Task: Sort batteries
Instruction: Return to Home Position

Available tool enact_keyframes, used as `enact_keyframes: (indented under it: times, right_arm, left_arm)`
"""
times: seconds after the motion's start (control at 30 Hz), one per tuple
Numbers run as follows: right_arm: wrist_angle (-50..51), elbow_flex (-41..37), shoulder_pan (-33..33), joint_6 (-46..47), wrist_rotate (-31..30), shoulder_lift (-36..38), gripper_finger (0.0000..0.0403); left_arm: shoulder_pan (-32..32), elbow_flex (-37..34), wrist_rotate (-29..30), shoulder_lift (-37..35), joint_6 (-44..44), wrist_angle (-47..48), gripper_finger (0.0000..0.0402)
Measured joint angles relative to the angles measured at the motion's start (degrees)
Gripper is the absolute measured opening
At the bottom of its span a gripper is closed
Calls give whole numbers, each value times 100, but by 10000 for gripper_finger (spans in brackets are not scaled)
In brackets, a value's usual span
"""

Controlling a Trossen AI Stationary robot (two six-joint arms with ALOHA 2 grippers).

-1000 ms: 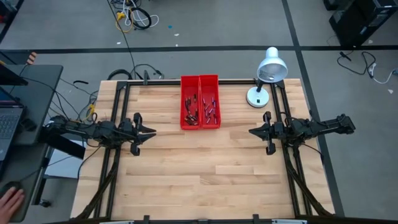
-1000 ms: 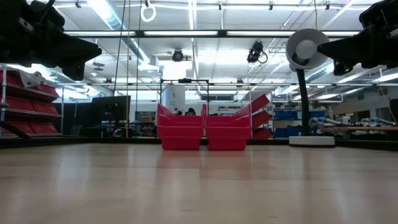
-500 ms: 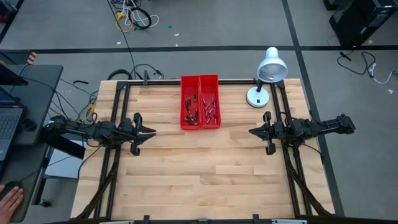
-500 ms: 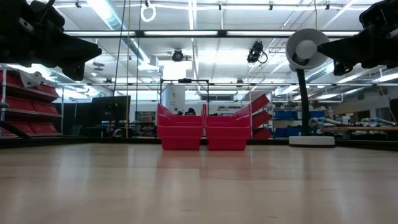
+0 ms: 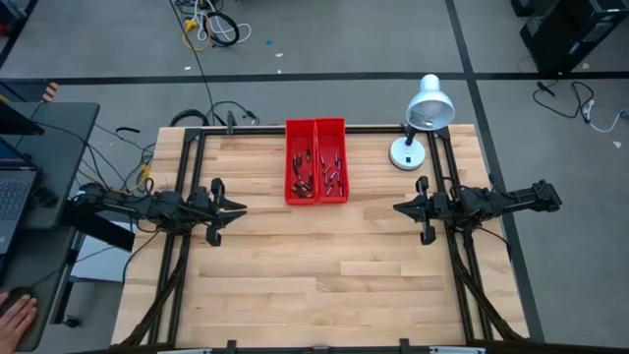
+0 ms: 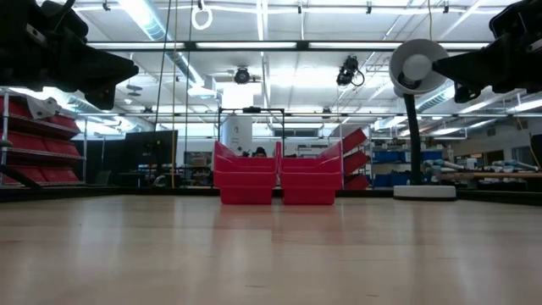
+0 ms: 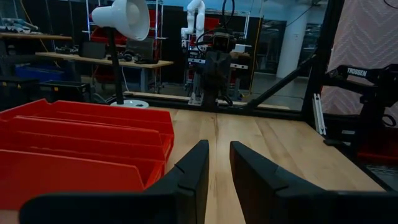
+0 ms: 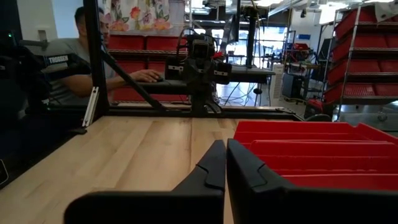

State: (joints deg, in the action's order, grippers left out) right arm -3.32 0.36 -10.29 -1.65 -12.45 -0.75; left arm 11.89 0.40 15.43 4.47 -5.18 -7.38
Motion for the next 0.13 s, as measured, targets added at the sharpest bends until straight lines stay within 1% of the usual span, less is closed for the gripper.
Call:
enact_keyframes:
  times: [0.13]
  right_arm:
    - [1, 0, -2, -1, 0, 0, 1]
  left_arm:
    - [-1, 0, 0, -2, -1, 1, 80]
